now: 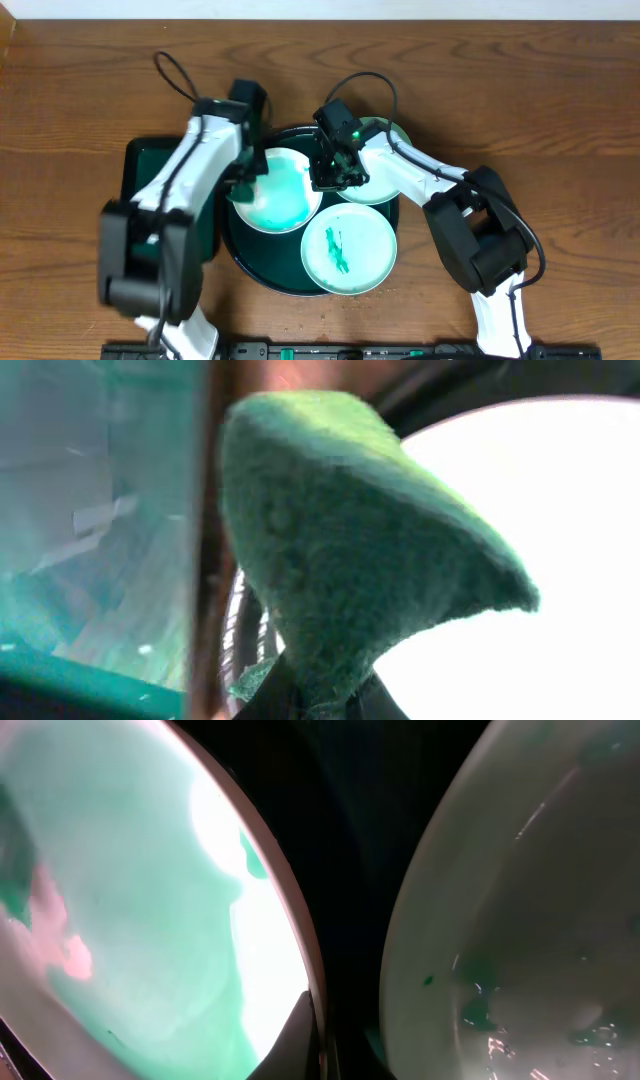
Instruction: Clean dirty plates on tray and stack at the side
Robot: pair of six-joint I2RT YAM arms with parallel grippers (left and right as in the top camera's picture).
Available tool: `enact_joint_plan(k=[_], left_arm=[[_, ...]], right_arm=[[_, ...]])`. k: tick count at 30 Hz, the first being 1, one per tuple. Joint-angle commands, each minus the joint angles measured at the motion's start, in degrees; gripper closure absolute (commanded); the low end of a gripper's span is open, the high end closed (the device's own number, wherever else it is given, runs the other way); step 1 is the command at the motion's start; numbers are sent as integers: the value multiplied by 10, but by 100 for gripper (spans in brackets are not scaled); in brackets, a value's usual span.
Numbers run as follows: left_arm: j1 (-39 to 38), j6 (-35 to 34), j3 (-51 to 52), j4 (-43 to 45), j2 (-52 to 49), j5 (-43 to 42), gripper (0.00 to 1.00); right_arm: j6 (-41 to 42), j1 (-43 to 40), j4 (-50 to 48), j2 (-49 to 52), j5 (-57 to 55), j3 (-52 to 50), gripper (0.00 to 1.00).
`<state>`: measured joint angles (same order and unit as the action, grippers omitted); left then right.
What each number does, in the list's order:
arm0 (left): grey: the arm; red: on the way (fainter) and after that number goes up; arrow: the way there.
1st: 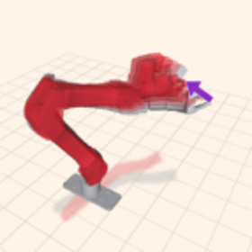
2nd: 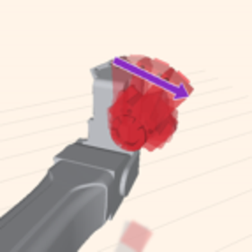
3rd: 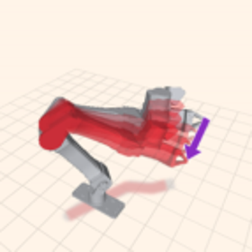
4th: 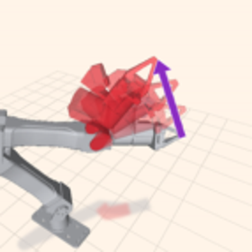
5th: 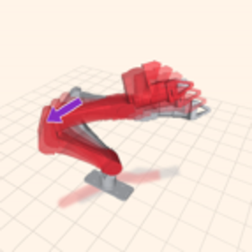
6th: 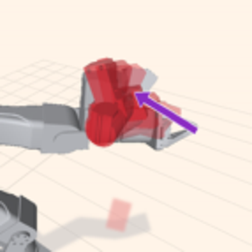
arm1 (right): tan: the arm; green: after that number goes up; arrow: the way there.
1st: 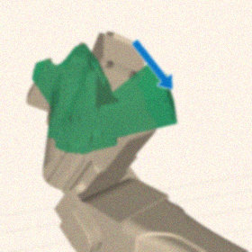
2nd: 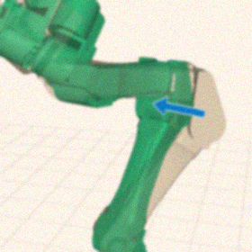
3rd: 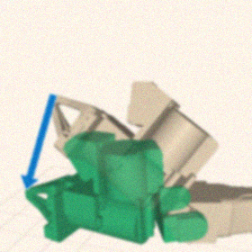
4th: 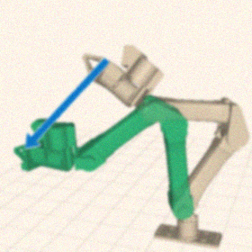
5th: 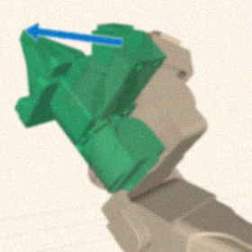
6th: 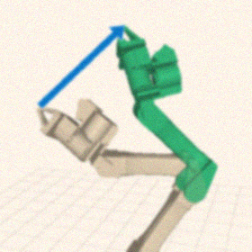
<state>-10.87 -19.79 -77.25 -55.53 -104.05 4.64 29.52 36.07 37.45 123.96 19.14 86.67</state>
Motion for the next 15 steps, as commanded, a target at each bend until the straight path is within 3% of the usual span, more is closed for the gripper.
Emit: enact_joint_plan(k=[1,5,15], left_arm=[[27,14,-27,-10,71,-2,93],[72,14,-27,-8,108,-2,93],[180,14,-25,-7,104,-1,93]], right_arm=[[-17,13,6,18,7,-1,99],[-53,21,2,4,1,9,99],[-148,71,-3,-104,-173,9,99]])
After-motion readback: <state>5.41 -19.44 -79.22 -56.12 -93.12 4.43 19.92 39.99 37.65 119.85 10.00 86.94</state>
